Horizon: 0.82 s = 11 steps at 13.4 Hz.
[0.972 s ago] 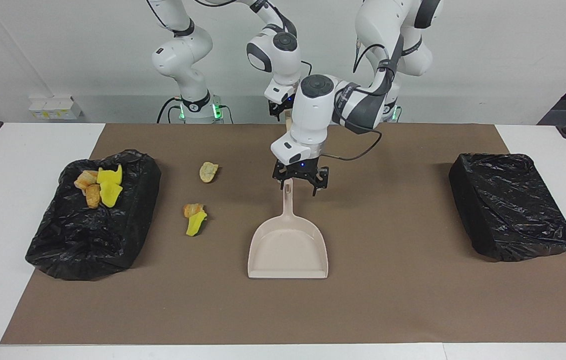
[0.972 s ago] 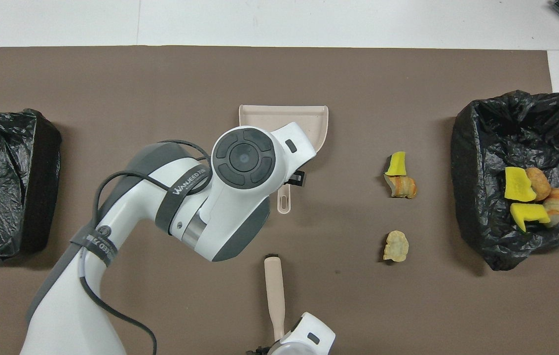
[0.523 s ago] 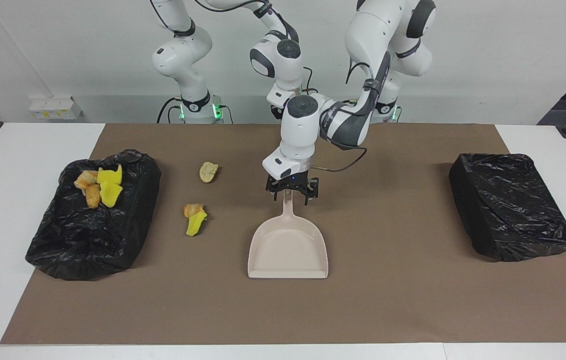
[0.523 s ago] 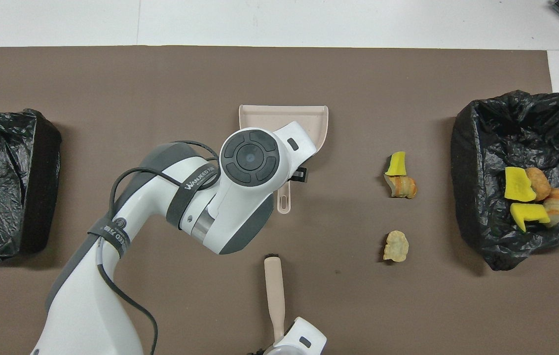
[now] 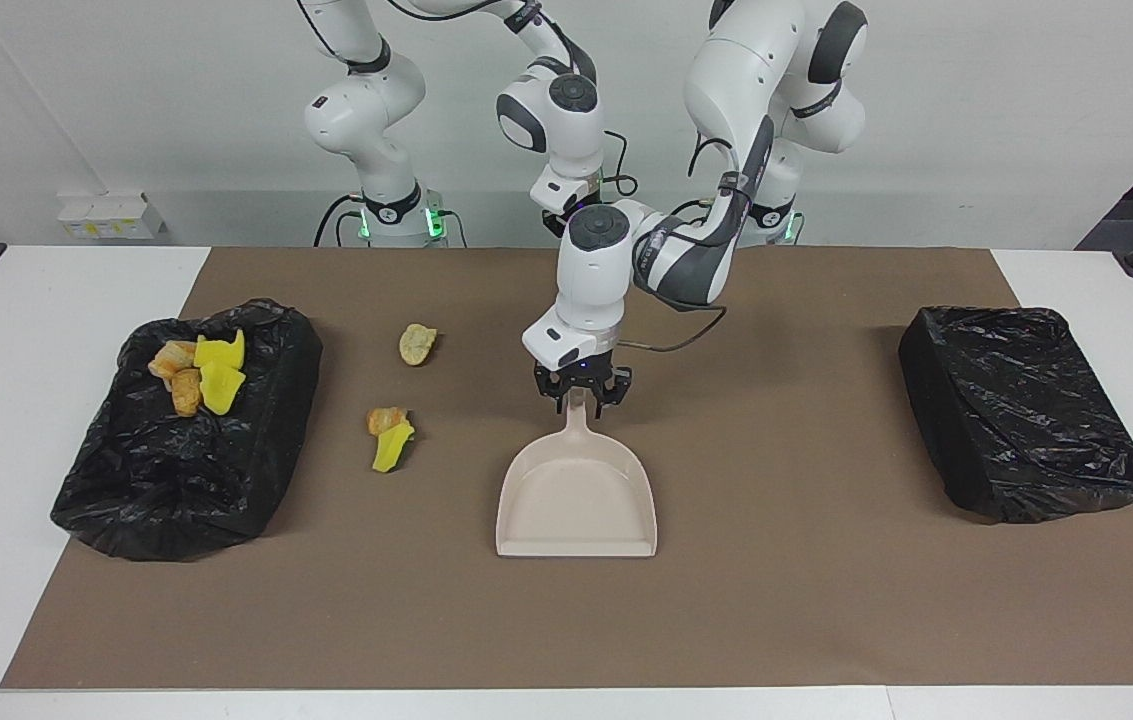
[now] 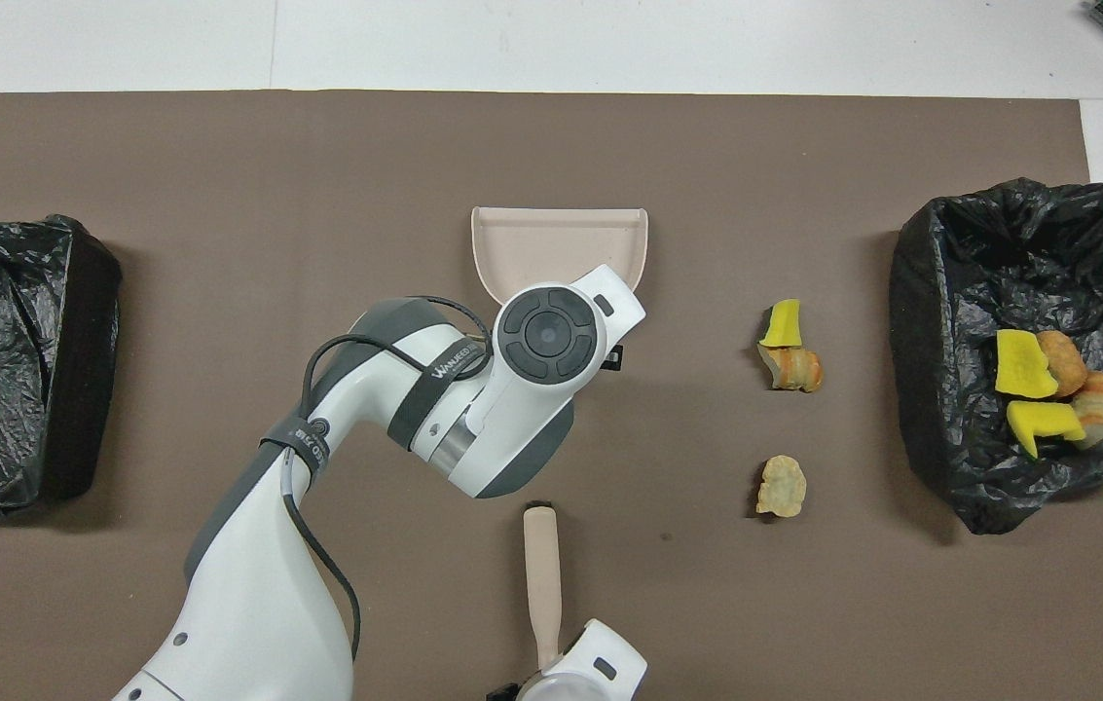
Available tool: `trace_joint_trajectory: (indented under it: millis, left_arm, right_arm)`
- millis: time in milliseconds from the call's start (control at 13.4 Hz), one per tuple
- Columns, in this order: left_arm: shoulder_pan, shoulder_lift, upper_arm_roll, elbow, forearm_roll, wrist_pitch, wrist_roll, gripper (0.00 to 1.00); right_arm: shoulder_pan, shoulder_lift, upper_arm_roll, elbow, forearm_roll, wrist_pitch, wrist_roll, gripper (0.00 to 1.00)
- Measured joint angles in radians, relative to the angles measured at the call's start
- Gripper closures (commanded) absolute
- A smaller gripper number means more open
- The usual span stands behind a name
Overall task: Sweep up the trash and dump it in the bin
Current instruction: 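Grasp the dustpan handle with the left gripper while the right gripper withdraws, then grasp the brush with the right gripper while the left gripper moves the dustpan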
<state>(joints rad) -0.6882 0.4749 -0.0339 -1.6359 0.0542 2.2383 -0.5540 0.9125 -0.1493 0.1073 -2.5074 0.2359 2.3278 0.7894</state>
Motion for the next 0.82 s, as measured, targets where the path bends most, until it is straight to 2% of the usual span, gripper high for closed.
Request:
trace_joint_trajectory:
  millis: [75,149,299,523,673,822]
  left_arm:
    - [0.000,0.000,0.000,0.000,0.000,0.000,-0.001,0.95]
    - [0.000,0.000,0.000,0.000,0.000,-0.001,-0.002,1.00]
    - [0.000,0.000,0.000,0.000,0.000,-0.001,-0.002,1.00]
    - [0.001,-0.002,0.007,0.003,0.002,0.000,0.007,1.00]
    - [0.008,-0.016,0.018,0.007,0.004,-0.013,0.079,1.00]
    - [0.034,-0.047,0.021,0.007,0.005,-0.080,0.228,1.00]
  right_arm:
    - [-0.010,0.000,0.000,0.000,0.000,0.000,0.001,1.00]
    - [-0.027,-0.003,-0.001,0.002,0.000,-0.003,0.001,1.00]
    - [-0.072,-0.025,-0.003,0.007,0.000,-0.048,0.001,1.00]
    - [-0.169,-0.111,-0.006,0.028,-0.005,-0.199,0.001,1.00]
    - [-0.245,-0.150,-0.007,0.056,-0.032,-0.308,0.001,1.00]
    - [-0.323,-0.156,-0.009,0.073,-0.069,-0.360,0.001,1.00]
